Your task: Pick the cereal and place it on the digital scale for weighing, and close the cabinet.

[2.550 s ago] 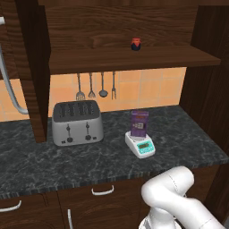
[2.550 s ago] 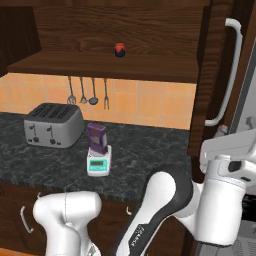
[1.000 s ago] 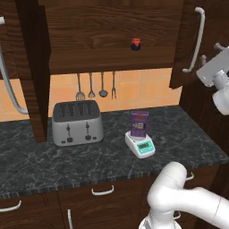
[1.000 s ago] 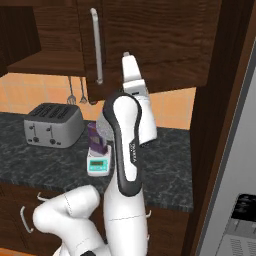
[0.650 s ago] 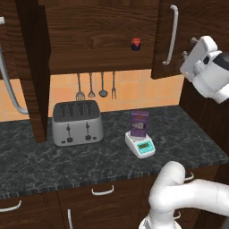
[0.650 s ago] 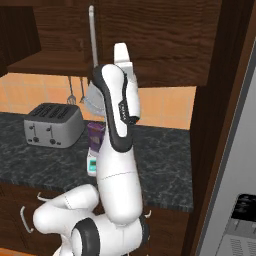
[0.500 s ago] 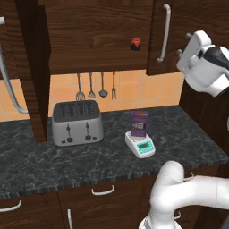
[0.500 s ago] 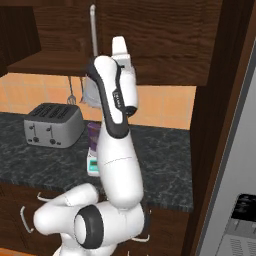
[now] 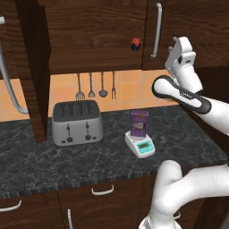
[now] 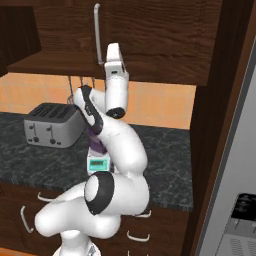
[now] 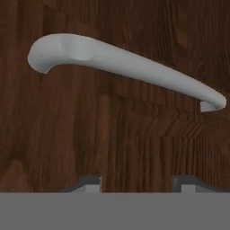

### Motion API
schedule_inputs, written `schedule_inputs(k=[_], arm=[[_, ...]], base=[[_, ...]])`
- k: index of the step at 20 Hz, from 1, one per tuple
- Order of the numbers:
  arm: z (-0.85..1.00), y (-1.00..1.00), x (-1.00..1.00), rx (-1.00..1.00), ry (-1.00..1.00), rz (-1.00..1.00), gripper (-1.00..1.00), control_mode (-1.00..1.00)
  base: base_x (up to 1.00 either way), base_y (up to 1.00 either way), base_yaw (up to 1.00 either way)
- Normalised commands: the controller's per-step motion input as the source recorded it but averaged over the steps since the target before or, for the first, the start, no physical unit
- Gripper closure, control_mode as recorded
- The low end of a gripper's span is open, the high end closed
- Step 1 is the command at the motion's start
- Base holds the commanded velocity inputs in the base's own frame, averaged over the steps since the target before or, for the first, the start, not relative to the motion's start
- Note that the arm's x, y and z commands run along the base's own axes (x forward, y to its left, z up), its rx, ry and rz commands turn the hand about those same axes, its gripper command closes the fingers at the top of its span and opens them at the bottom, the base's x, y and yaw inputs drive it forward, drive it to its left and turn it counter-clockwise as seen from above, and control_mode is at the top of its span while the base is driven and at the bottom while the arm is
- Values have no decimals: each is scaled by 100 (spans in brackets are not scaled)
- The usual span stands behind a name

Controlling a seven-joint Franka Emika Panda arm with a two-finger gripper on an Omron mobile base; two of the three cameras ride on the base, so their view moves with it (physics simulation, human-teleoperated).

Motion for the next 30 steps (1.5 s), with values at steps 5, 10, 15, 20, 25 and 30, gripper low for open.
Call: schedule_inputs(k=[5, 10, 15, 20, 25, 30], arm=[[1, 1, 100, 0, 0, -7, -100, -100], [14, 0, 58, 0, 3, -6, -100, -100], [61, -18, -83, 0, 0, -11, -100, -100], [46, 0, -84, 0, 6, -1, -100, -100], [10, 4, -100, 1, 17, -1, -100, -100], [41, 44, -100, 22, 1, -2, -100, -100]], base=[[0, 0, 0], [0, 0, 0], [0, 0, 0], [0, 0, 0], [0, 0, 0], [0, 0, 0]])
